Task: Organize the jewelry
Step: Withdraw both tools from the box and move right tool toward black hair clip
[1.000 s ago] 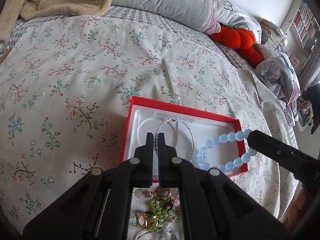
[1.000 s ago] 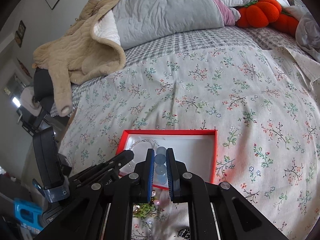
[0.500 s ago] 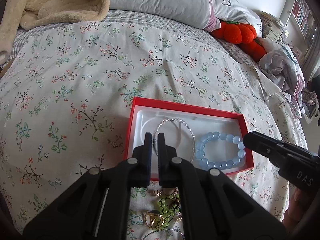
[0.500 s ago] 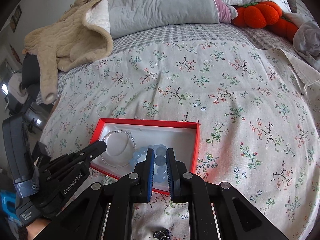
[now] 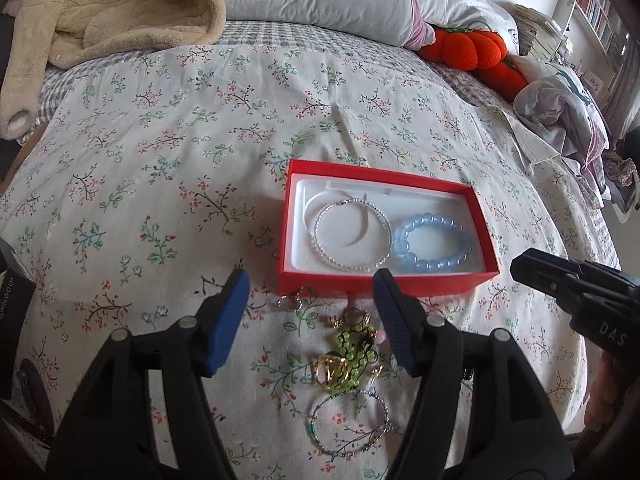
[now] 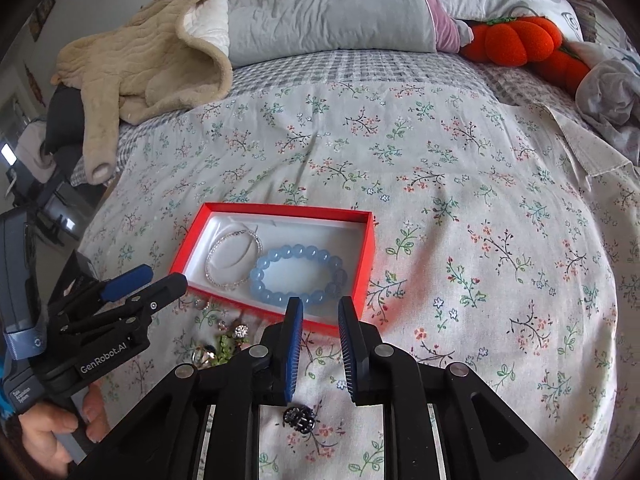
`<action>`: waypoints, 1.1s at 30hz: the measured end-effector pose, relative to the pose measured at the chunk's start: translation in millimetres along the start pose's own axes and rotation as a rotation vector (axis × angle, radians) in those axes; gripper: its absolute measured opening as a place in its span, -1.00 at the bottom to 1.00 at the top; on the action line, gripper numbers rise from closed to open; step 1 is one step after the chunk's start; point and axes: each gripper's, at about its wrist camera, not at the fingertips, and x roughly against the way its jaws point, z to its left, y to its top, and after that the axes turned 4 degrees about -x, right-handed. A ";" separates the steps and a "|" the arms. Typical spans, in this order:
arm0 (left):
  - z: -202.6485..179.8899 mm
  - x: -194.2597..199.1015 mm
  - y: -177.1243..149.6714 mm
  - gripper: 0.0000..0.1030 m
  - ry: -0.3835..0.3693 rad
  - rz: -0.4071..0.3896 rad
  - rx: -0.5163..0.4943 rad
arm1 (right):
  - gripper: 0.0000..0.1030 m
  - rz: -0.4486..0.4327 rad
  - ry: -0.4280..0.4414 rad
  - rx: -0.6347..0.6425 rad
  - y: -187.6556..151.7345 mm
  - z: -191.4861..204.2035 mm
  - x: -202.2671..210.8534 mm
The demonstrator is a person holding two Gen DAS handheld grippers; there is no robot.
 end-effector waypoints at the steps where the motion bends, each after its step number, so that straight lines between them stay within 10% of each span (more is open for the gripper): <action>1: 1.7 0.9 -4.0 0.42 0.001 0.012 -0.002 | -0.54 0.004 0.000 0.007 -4.3 -0.1 1.2; 5: 5.6 3.9 -22.7 0.49 0.017 0.059 -0.021 | 0.40 0.019 0.010 0.016 -22.7 -0.7 3.9; 16: 15.6 7.4 -63.5 0.62 0.045 0.116 -0.072 | 0.41 0.077 -0.025 0.066 -62.0 -7.3 -3.6; 33: -15.1 -2.0 -109.5 0.65 -0.124 0.099 -0.279 | 0.50 0.136 -0.066 0.289 -118.3 -2.5 -26.9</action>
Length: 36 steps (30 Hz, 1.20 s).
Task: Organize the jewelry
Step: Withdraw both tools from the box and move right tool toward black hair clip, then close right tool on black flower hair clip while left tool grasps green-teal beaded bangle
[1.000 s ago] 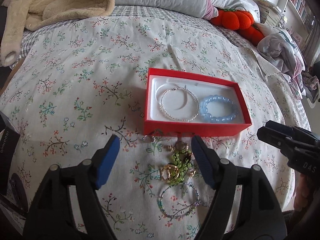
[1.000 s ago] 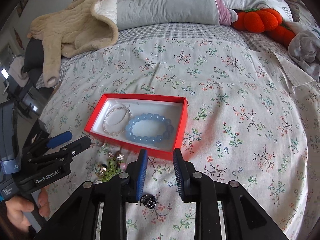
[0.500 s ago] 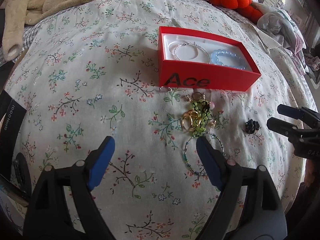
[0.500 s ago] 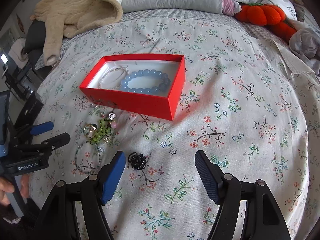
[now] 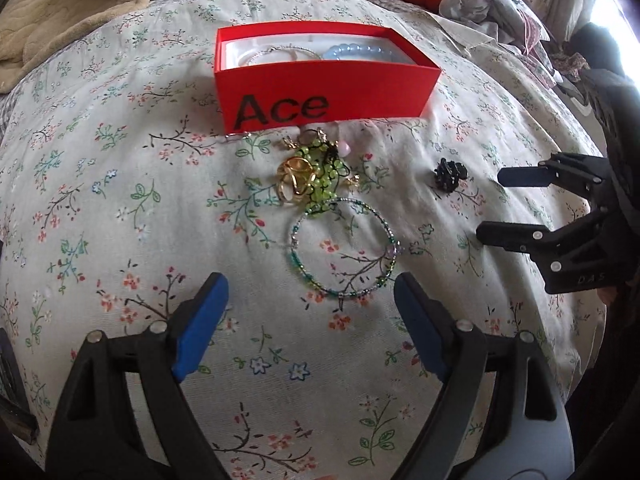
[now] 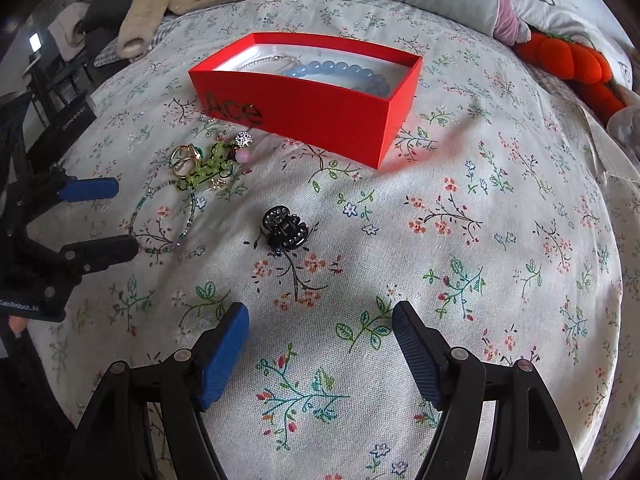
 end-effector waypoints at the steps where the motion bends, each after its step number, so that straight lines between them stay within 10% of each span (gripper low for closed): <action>1: -2.2 -2.6 0.1 0.68 0.005 0.003 -0.011 | 0.50 -0.004 -0.002 -0.006 -0.1 -1.2 -0.1; 14: -18.9 -18.6 7.0 0.89 0.022 -0.002 -0.106 | 0.56 -0.003 -0.015 -0.023 3.3 -2.5 -5.0; 27: -16.5 -14.5 11.4 0.19 0.034 -0.021 -0.111 | 0.56 -0.010 -0.024 -0.032 3.1 -0.2 -4.6; 36: -12.1 -8.8 9.8 0.13 0.025 -0.026 -0.099 | 0.56 -0.019 -0.028 -0.031 6.4 0.7 -5.8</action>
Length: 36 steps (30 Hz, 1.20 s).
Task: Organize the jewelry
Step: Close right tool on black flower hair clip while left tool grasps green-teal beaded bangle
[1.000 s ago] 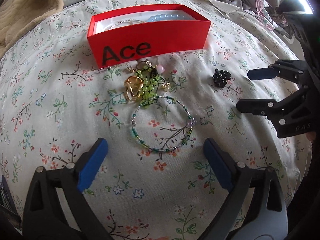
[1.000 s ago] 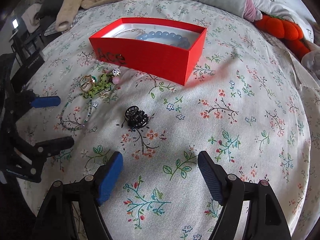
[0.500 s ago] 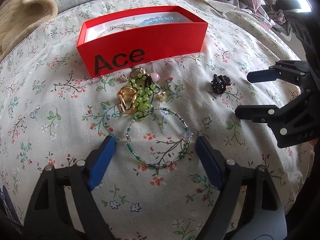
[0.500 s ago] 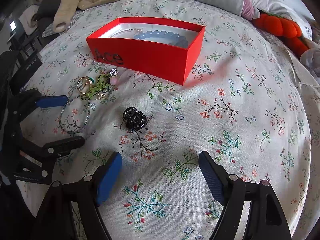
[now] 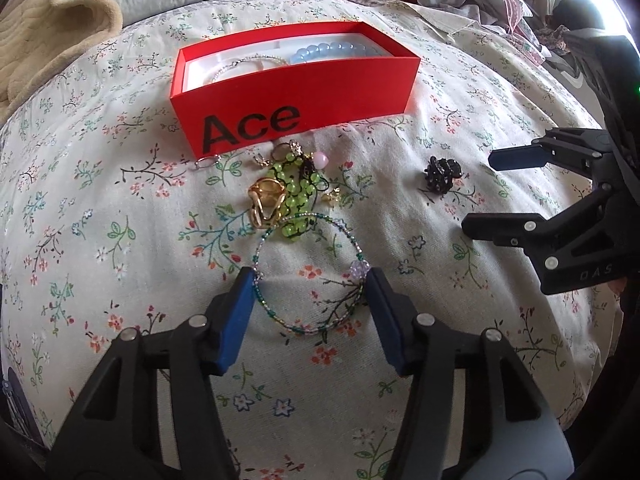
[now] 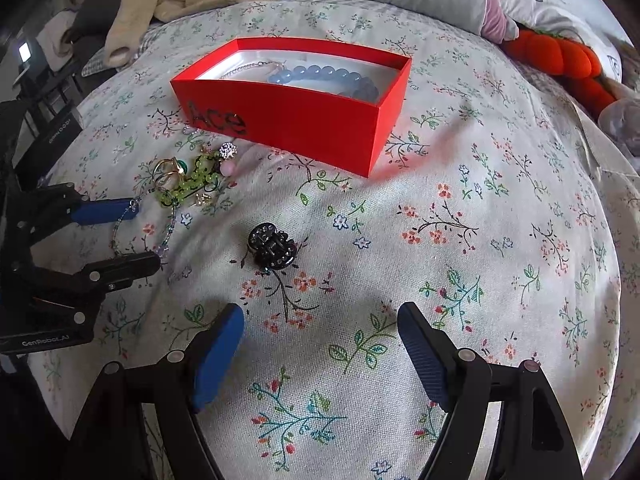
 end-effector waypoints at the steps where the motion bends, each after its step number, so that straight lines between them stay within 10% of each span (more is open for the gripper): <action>1: 0.8 1.0 -0.3 0.13 0.002 -0.001 0.003 | 0.56 0.000 0.001 0.000 0.5 0.1 -0.4; 22: 30.1 17.8 -2.3 0.13 0.058 0.007 0.110 | 0.55 -0.008 0.030 -0.028 19.7 11.2 -12.2; 36: 45.1 24.8 1.4 0.13 0.092 0.023 0.188 | -0.42 -0.029 0.077 -0.008 24.4 19.7 -5.1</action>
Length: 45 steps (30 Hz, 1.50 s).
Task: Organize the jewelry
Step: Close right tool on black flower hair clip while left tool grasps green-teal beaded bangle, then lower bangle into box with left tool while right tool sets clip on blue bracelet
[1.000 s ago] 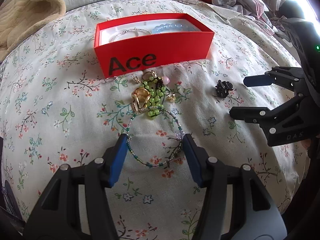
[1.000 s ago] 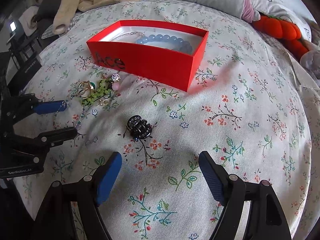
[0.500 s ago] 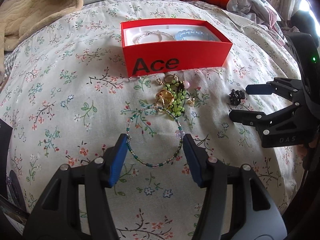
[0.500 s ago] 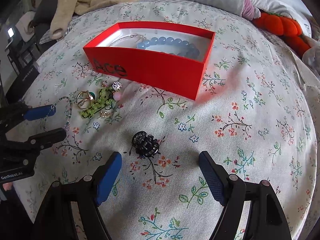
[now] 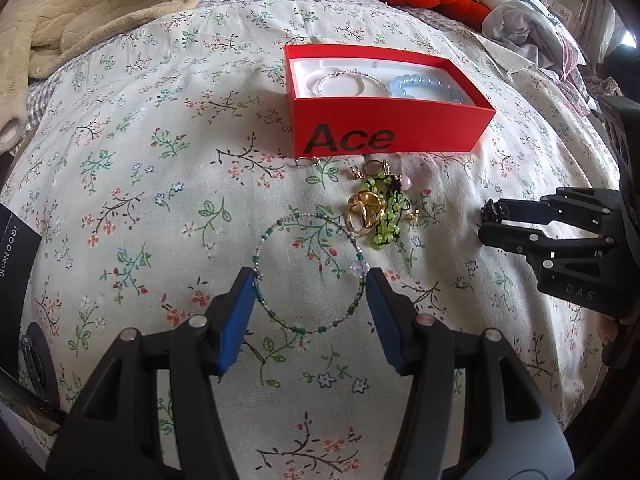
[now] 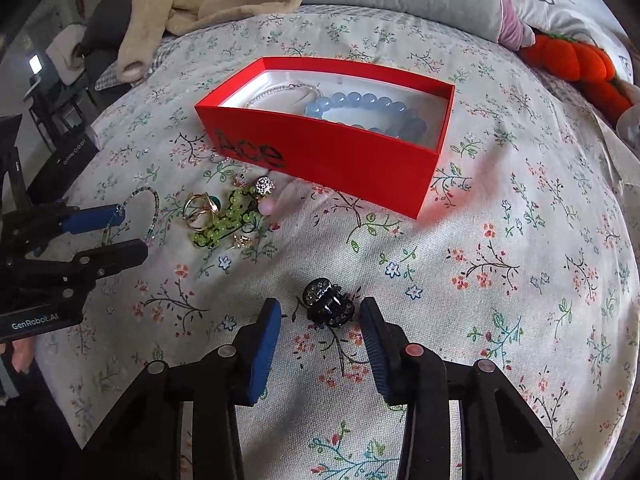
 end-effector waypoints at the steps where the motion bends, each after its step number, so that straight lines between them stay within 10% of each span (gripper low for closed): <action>1: -0.2 1.0 0.7 0.13 -0.001 -0.001 0.002 | -0.50 0.004 -0.002 0.003 0.3 0.8 0.3; 27: -5.0 24.4 62.8 0.13 -0.033 -0.142 0.078 | -0.55 -0.160 0.033 -0.090 46.2 -13.3 53.7; 45: -16.1 -34.2 108.7 0.13 -0.060 -0.168 0.079 | -0.55 -0.190 0.050 -0.157 77.7 -46.5 23.5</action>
